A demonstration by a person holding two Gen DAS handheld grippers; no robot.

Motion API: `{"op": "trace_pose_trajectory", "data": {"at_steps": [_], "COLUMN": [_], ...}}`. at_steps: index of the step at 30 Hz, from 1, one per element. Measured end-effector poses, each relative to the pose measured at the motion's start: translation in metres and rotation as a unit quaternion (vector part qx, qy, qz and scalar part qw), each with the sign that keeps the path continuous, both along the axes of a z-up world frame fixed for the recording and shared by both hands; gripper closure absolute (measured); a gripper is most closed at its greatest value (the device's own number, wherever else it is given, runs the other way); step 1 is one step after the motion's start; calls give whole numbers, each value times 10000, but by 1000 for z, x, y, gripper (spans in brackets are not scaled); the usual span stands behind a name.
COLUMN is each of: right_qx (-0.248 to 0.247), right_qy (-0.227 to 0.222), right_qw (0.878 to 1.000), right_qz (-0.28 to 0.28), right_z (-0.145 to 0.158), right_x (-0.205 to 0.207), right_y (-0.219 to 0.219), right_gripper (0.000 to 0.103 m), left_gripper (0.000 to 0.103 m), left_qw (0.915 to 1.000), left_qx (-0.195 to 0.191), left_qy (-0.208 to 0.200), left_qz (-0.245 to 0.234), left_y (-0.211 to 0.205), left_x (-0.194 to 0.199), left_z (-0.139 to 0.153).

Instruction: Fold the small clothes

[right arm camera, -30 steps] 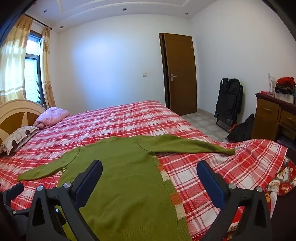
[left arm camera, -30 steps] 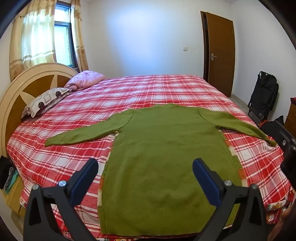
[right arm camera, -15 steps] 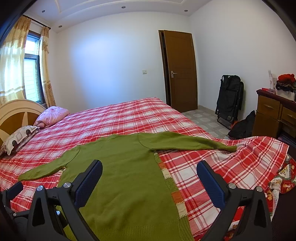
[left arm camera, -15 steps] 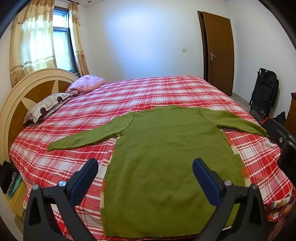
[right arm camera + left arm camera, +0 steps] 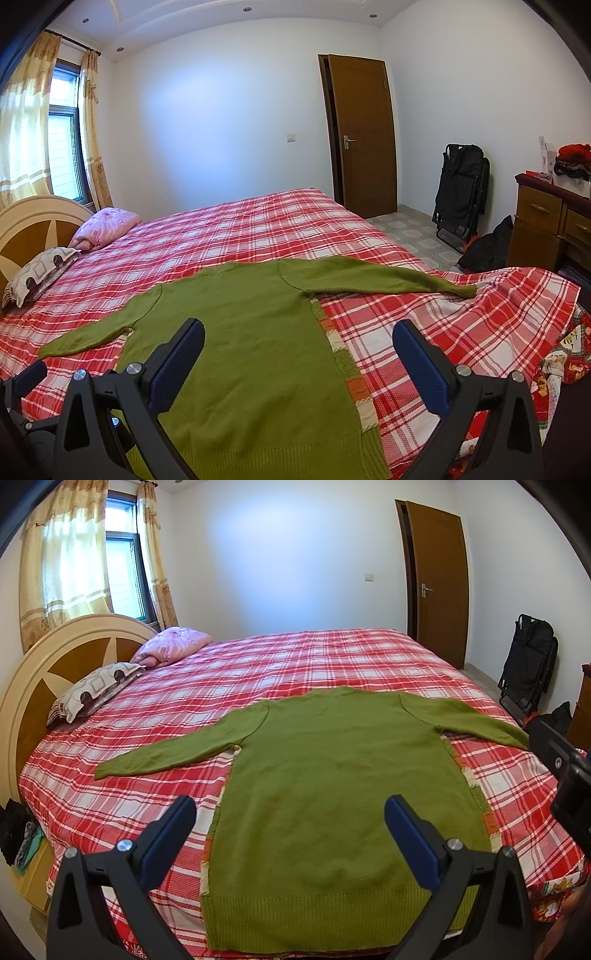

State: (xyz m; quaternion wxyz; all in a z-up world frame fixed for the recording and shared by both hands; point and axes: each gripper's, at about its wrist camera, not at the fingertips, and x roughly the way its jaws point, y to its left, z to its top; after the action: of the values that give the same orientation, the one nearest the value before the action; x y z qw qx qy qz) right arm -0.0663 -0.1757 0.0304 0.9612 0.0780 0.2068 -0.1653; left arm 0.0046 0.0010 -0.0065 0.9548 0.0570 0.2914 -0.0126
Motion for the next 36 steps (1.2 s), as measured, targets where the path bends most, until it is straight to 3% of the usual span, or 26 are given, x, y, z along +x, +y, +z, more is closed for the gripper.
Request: {"op": "trace_pose_trajectory", "data": {"at_steps": [36], "right_qx": [-84], "right_qy": [179], "right_qw": [9997], "right_qz": [-142], "right_z": [-5], "right_x": [-1], "right_y": [0], "right_gripper": [1], "left_gripper": [0], "left_qw": [9998], "left_qx": [94], "left_qy": [-11], "left_qz": [-180], "left_y": [-10], "left_x": [-6], "left_z": [-7]}}
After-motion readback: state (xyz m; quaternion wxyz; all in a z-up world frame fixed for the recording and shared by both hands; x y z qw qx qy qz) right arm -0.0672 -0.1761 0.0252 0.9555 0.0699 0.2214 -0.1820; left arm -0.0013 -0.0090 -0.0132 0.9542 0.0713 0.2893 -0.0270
